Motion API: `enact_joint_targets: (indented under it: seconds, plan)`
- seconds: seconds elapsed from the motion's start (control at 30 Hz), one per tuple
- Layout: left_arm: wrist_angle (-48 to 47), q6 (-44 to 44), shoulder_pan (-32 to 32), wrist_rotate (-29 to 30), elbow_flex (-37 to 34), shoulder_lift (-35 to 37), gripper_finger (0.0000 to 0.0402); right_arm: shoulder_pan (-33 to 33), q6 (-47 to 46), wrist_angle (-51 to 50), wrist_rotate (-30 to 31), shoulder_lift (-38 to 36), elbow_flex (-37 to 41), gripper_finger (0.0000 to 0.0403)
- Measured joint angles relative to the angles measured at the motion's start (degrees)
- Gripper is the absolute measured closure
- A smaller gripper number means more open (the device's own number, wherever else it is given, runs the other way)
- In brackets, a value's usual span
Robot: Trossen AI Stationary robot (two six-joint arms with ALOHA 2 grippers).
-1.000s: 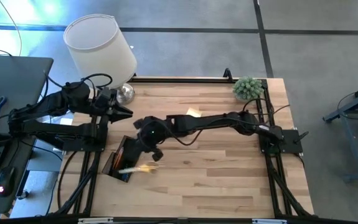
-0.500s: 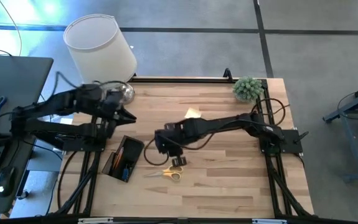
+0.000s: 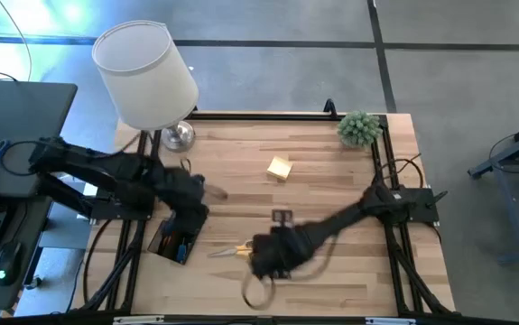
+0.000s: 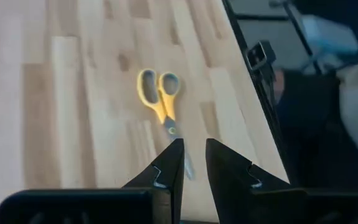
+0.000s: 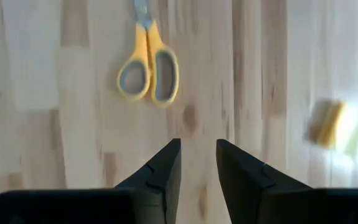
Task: Pick and place office supplies into organizer
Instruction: Put the yellow scissors into the black desk organizer
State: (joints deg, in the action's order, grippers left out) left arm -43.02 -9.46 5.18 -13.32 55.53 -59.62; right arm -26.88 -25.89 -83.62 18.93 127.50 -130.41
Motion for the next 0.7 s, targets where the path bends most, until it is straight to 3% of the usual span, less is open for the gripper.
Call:
enact_joint_targets:
  seconds: [0.17, 0.3, 0.47, 0.7]
  plan:
    - [7.76, -0.22, 9.73, 8.94, 0.0, -4.69, 0.0346, -7.99, -14.08, -6.53, 13.75, -1.12, 0.3, 0.0308]
    - [16.72, -0.87, 13.84, 10.21, 0.02, -9.47, 0.0346, -13.15, -23.62, -6.47, 22.96, -4.51, 2.93, 0.0308]
    - [20.76, -2.64, 14.35, 9.93, 0.01, -17.35, 0.0346, -17.06, -34.2, -4.84, 25.48, -8.89, 12.43, 0.0308]
    - [27.99, -2.71, 14.35, 9.15, 0.07, -28.55, 0.0346, -17.54, -47.88, -1.25, 22.5, -11.66, 26.75, 0.0308]
